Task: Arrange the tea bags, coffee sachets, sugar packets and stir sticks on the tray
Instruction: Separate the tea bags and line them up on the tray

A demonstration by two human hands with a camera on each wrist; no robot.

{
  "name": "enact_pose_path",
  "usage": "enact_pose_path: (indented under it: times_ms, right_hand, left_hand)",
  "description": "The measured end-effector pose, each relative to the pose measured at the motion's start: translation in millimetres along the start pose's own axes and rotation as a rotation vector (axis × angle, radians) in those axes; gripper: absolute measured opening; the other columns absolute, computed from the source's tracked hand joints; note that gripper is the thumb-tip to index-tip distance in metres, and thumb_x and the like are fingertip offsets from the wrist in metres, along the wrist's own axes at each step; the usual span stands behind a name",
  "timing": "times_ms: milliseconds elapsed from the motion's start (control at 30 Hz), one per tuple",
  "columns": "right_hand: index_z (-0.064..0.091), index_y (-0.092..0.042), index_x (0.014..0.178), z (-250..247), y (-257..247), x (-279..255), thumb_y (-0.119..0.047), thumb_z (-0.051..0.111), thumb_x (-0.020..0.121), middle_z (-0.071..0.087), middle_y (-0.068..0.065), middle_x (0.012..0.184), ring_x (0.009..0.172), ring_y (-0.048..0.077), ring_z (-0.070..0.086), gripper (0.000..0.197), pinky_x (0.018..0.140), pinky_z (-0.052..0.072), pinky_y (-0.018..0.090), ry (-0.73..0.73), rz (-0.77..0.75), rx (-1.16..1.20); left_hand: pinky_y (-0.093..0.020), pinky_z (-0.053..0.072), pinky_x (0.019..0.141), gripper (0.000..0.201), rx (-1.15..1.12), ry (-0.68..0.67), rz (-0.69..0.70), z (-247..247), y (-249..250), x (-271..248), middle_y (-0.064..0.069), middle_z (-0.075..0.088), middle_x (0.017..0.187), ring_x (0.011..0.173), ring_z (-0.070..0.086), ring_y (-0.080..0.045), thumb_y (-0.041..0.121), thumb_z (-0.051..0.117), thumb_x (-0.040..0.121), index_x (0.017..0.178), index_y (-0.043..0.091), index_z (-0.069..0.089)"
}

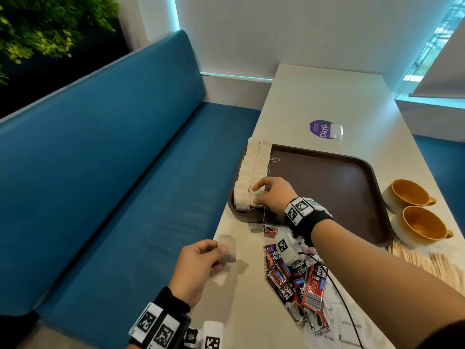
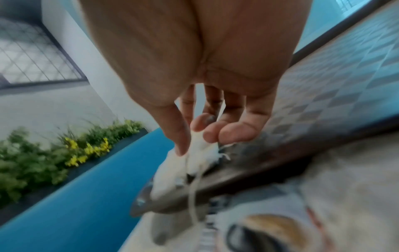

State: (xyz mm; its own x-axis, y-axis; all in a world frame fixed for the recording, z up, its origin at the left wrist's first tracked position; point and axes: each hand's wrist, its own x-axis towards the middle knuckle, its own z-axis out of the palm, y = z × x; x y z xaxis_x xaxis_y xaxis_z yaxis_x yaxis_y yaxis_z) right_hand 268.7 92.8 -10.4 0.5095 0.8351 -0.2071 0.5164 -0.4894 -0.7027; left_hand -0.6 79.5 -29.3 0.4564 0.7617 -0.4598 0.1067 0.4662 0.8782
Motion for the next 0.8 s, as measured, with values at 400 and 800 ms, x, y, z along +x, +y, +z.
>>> enact_pose_path:
  times_ms: [400,800]
  right_hand:
    - [0.071,-0.006,0.108,-18.8,-20.4,-61.7,-0.021,0.080,0.088,0.076,0.015,0.094,0.068,0.015,0.065,0.027,0.061,0.055,0.027,-0.295,-0.093,0.437]
    - [0.073,-0.016,0.079,0.4,19.0,-28.9,-0.028,0.084,0.083,0.072,-0.001,0.074,0.062,0.011,0.068,0.016,0.056,0.056,0.024,-0.051,0.156,0.255]
  left_hand:
    - [-0.021,0.049,0.057,0.016,0.161,0.062,0.334,42.5,54.5,52.2,-0.003,0.077,0.084,0.072,0.068,-0.011,0.019,0.084,0.082,0.094,0.015,0.074]
    - [-0.031,0.034,0.102,0.041,1.221,-0.200,0.440,49.7,56.0,74.7,0.011,0.051,0.129,0.111,0.030,-0.014,0.046,0.059,0.097,0.135,0.029,0.056]
